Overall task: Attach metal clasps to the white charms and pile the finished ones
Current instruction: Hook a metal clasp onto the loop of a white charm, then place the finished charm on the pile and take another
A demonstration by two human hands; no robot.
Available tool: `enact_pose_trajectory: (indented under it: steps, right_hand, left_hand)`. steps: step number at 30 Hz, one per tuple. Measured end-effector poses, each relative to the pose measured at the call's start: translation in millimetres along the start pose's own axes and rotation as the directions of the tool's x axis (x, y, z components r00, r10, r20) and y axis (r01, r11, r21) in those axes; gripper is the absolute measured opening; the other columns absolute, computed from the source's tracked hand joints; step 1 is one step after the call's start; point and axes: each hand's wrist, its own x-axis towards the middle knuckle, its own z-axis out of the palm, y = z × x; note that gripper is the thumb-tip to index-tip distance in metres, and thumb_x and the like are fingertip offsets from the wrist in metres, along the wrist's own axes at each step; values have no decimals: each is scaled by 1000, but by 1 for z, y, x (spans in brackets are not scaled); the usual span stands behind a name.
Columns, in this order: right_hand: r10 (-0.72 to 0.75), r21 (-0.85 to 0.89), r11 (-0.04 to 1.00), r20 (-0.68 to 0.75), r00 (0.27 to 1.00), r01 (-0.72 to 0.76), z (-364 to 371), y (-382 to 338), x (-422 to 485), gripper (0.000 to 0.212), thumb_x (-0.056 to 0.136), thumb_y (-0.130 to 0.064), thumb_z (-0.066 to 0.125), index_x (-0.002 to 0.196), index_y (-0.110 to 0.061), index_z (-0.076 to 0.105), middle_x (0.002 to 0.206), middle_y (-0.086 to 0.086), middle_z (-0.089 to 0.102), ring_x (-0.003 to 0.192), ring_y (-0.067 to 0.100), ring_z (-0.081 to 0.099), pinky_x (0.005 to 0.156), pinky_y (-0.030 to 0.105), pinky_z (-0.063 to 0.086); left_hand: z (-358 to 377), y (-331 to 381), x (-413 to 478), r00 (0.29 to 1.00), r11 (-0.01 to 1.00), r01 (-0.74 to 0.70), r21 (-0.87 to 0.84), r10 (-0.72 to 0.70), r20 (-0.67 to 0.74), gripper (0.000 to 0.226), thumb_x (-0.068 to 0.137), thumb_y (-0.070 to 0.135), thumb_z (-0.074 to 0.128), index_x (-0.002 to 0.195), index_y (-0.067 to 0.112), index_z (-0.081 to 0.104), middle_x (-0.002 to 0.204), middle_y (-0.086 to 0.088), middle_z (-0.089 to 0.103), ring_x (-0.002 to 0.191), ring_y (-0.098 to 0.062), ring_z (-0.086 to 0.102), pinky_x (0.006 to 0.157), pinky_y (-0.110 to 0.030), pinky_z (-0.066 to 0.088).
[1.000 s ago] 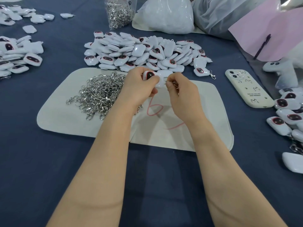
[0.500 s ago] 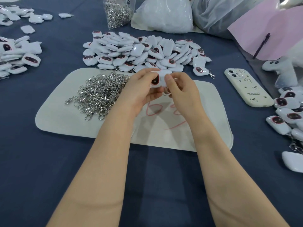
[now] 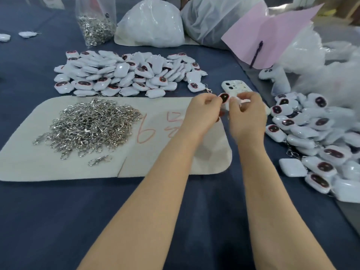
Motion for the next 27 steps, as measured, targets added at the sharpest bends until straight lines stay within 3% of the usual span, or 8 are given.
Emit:
enact_pose_trajectory:
  steps: [2,5,8,12,16,19,22,27]
  right_hand:
    - [-61,-114,993,-155,986,43,-32,12,6,21,92,-22,48,110,-11,54,84,-5,59,72,11,52,64,14,32]
    - [-43,-178,984,-302,952,-12,-74,30,15,28,91,-16,47,117,-8,53,108,6,61,96,18,55,77,16,35]
    - [-30,-301,951,-316,948,-70,-96,44,20,32,91,-10,46,122,-4,51,125,16,54,117,28,48,98,33,37]
    - [-13,-539,834,-237,972,-120,-100,52,21,37,96,-14,47,132,-7,49,146,15,34,141,30,19,115,33,8]
    - [-64,-456,888,-234,970,-51,-73,35,14,35,91,-10,47,126,-8,53,147,11,34,143,29,14,116,34,6]
    - [-134,-281,955,-117,984,97,-36,18,6,31,89,-9,50,120,-7,55,131,10,50,128,25,39,108,37,29]
    - [-56,64,997,121,991,49,12,-7,-6,26,90,-9,51,115,-11,56,108,-1,61,105,16,58,89,30,47]
    - [-198,-38,970,439,876,239,97,-35,-17,33,92,-9,49,125,-7,52,122,8,59,112,24,54,91,27,40]
  left_hand:
    - [39,1,-1,995,997,-36,72,29,91,21,93,23,51,98,10,68,94,-4,69,92,-21,66,86,-34,50]
    - [90,1,-11,967,994,-45,103,18,254,33,97,31,45,113,13,67,111,-3,67,104,-19,61,85,-30,46]
    - [125,0,-16,928,981,-1,192,-71,365,51,101,43,29,127,8,56,129,-10,56,119,-23,50,93,-29,38]
    - [138,-3,-16,909,965,87,249,-179,376,58,101,46,20,139,8,44,146,-13,40,132,-26,38,102,-32,31]
    - [109,0,-12,967,990,61,123,-89,238,45,100,37,30,125,12,57,130,-8,56,115,-21,51,89,-29,41]
    - [69,5,-7,995,999,43,28,-46,85,23,95,25,43,93,17,64,85,6,63,80,-10,57,60,-17,45]
    - [23,9,-3,996,999,-18,-28,15,-92,18,92,16,47,84,15,64,75,5,62,73,-11,58,61,-20,44]
    - [-72,12,1,892,987,-77,-138,6,-453,9,92,14,50,85,17,55,69,8,53,56,3,51,54,-16,40]
